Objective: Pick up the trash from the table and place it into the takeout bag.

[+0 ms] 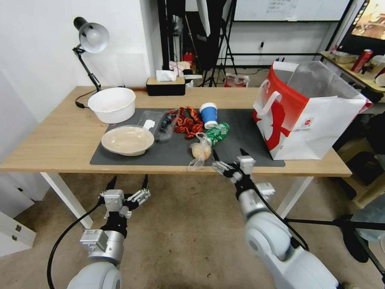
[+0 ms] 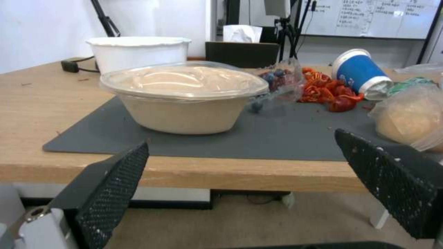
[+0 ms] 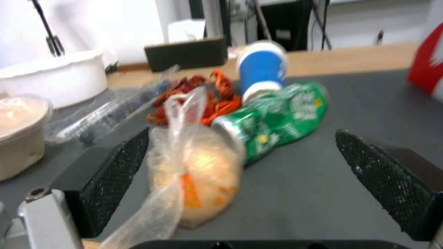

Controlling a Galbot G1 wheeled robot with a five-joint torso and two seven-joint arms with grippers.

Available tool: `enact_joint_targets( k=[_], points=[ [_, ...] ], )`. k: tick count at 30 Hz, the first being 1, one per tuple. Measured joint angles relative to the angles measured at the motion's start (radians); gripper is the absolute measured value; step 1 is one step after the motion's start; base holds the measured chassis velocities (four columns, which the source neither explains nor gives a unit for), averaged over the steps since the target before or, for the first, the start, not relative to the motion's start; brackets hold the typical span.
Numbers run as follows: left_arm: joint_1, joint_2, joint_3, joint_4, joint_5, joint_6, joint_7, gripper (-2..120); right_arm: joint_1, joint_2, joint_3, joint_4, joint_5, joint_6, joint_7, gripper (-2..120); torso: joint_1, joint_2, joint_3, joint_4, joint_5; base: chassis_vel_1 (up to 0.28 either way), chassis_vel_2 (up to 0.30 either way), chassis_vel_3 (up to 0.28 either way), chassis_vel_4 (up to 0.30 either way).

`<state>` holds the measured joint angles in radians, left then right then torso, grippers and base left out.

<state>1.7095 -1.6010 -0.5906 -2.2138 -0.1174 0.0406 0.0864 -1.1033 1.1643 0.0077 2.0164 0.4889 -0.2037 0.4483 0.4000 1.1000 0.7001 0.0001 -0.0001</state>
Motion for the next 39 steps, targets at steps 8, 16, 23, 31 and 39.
enact_joint_targets(
  k=[8,16,23,31,39],
  points=[
    [0.005,-0.005,-0.014,0.004,0.002,-0.02,0.0,100,0.098,0.044,-0.089,-0.054,0.063,-0.132,0.083,100,0.0,0.0,0.0,-0.0001,0.0,0.0,0.0,0.0,0.0],
    [0.006,-0.005,-0.023,0.011,0.002,-0.026,0.0,100,0.155,0.086,-0.117,-0.126,0.079,-0.172,0.121,100,0.0,0.0,0.0,-0.0001,0.0,0.0,0.0,0.0,0.0],
    [0.007,-0.004,-0.024,0.014,0.002,-0.03,0.0,100,0.172,0.107,-0.124,-0.166,0.093,-0.186,0.14,78,0.0,0.0,0.0,-0.0001,0.0002,0.0,0.0,0.0,0.0],
    [0.006,-0.004,-0.026,0.022,0.002,-0.033,0.0,100,0.173,0.113,-0.123,-0.172,0.095,-0.185,0.14,55,0.0,0.0,0.0,-0.0001,0.0001,0.0,0.0,0.0,0.0],
    [0.006,-0.004,-0.024,0.025,0.002,-0.036,0.0,100,0.168,0.113,-0.122,-0.171,0.095,-0.183,0.14,28,0.0,0.0,0.0,-0.0001,0.0001,0.0,0.0,0.0,0.0]
  ],
)
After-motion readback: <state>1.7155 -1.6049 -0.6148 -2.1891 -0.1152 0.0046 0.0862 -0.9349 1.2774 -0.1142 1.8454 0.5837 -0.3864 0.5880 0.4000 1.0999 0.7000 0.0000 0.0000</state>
